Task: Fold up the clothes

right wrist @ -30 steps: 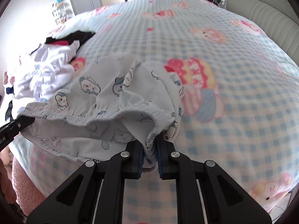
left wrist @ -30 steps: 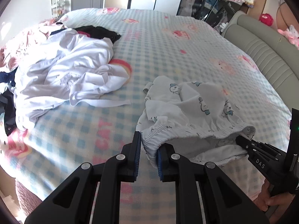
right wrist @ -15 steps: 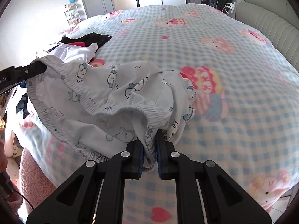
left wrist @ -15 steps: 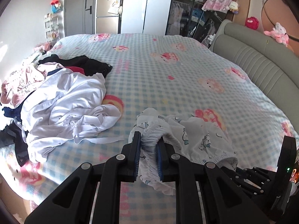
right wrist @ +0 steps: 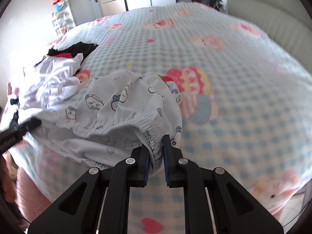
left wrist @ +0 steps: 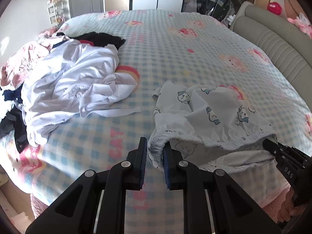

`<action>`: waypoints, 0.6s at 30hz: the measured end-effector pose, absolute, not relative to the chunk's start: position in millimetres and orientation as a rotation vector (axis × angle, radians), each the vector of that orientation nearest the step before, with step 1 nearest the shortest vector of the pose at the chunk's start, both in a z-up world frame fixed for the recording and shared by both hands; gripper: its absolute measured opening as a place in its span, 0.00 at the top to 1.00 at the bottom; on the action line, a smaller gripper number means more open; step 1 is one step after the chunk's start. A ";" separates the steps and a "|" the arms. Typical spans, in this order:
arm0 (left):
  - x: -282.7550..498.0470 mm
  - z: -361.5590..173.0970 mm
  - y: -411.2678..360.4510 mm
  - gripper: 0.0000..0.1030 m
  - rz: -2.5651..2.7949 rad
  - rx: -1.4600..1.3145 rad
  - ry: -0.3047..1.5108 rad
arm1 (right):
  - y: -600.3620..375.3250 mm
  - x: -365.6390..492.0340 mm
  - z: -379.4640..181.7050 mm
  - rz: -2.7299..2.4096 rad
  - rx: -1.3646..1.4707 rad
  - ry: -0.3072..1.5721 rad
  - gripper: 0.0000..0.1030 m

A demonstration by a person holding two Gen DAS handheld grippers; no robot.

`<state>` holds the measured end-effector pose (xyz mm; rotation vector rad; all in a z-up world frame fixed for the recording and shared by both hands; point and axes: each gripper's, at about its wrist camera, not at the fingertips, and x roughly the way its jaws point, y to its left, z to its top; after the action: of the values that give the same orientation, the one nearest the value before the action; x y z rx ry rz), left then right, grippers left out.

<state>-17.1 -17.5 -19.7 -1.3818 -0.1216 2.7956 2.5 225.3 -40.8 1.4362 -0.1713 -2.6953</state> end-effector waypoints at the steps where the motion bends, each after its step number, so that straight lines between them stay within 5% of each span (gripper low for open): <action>1: -17.1 -13.8 -18.3 0.84 2.805 -1.361 -0.123 | 228.7 1.6 -42.9 -2.661 1.442 -0.220 0.89; 5: -18.1 -2.3 -21.3 0.84 2.782 -1.329 -0.125 | 238.2 -0.4 -49.9 -2.531 1.451 -0.365 0.88; 18: -14.5 -28.7 -41.3 0.84 2.780 -1.437 -0.238 | 221.9 11.2 -53.6 -2.462 1.485 -0.210 0.83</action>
<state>-14.5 -41.3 -28.7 -1.4368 -0.2385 2.7797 11.2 221.9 -53.6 1.4849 -0.2099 -2.4619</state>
